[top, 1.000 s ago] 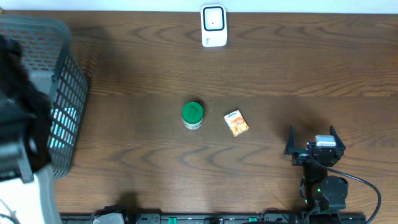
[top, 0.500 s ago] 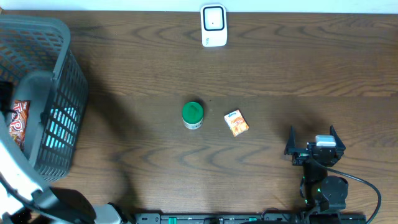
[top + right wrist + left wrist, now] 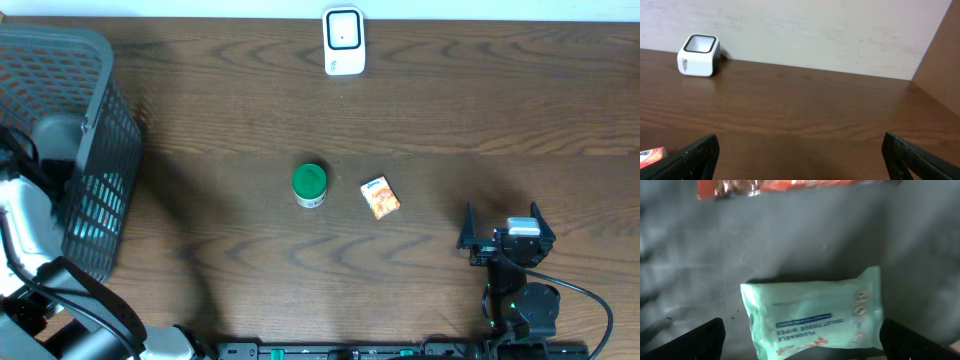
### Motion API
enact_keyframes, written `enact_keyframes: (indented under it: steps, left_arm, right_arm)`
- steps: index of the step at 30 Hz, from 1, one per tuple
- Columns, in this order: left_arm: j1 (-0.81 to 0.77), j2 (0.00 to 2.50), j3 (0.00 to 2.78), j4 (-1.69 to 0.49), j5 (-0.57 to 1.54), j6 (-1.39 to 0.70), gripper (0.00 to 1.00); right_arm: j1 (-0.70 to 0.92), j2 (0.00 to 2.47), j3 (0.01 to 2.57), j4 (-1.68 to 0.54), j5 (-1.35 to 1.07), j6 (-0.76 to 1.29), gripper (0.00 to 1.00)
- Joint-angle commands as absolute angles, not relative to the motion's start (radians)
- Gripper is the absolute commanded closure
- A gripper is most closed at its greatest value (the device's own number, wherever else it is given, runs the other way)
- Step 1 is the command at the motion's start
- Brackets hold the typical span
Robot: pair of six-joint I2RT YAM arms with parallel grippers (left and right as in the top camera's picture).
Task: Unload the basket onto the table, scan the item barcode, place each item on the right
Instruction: 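Return the left gripper into the basket toward the mint-green wipes pack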
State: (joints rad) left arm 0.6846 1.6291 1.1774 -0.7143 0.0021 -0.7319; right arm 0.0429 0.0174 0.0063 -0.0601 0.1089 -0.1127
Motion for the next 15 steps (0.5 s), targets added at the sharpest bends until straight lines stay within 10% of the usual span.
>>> enact_keyframes:
  steps: [1, 15]
  left_arm:
    - [0.689, 1.628, 1.134, -0.679, 0.016, -0.715, 0.02]
    - [0.690, 1.663, 0.944, -0.459, 0.172, -0.727, 0.02]
  right_arm:
    - [0.033, 0.014, 0.006, -0.064, 0.118, -0.102, 0.01]
    - [0.033, 0.014, 0.006, -0.064, 0.118, -0.102, 0.01]
